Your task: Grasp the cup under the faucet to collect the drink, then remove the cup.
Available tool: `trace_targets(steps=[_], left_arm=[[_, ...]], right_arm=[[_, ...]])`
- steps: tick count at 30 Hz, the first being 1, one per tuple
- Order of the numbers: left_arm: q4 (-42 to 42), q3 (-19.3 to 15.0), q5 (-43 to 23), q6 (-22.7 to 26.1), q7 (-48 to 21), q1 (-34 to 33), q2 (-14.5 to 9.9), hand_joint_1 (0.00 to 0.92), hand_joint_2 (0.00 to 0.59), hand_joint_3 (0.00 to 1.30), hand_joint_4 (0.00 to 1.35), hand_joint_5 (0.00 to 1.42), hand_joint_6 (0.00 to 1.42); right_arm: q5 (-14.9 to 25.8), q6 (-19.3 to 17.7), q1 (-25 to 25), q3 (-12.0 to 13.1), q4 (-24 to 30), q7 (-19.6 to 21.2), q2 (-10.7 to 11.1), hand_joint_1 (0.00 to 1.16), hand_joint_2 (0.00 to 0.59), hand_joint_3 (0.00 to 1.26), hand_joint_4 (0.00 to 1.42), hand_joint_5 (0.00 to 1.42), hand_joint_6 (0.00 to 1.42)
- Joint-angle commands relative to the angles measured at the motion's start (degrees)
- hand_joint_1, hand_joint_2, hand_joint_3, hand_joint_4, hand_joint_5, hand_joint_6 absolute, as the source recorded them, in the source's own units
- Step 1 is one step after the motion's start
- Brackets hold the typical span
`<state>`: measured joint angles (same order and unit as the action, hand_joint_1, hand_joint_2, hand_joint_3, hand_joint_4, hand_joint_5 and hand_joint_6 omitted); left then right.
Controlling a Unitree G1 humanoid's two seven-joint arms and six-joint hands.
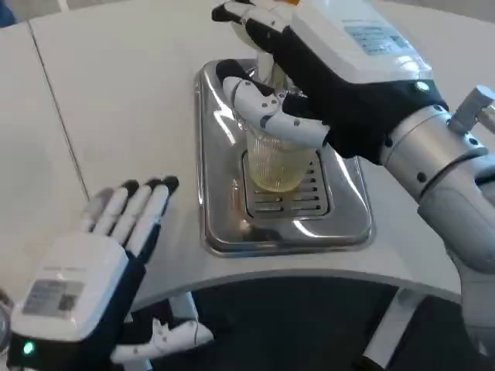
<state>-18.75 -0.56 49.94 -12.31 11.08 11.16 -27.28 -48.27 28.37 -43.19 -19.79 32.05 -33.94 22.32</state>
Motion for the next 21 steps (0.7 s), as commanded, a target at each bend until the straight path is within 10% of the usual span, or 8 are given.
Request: trace_targets(steps=[1,21], left_arm=[[2.35,-0.53,-0.86,0.52,0.14,-2.93,-0.14,0.0,0.028,0.0,0.0,0.0,0.02],[8.07,4.81,-2.95,4.34,0.24,-13.93,4.6,0.116,0.029,0.0,0.0,0.0,0.02]], right_arm=[[0.32,-0.99,0.22,-0.16,0.22,-2.11,-0.8,0.0,0.538,0.15,0.06,0.1,0.14],[-1.34,-1.41,-0.55,1.11,1.04,-7.53,-1.55,0.0,0.567,0.13,0.06,0.1,0.14]])
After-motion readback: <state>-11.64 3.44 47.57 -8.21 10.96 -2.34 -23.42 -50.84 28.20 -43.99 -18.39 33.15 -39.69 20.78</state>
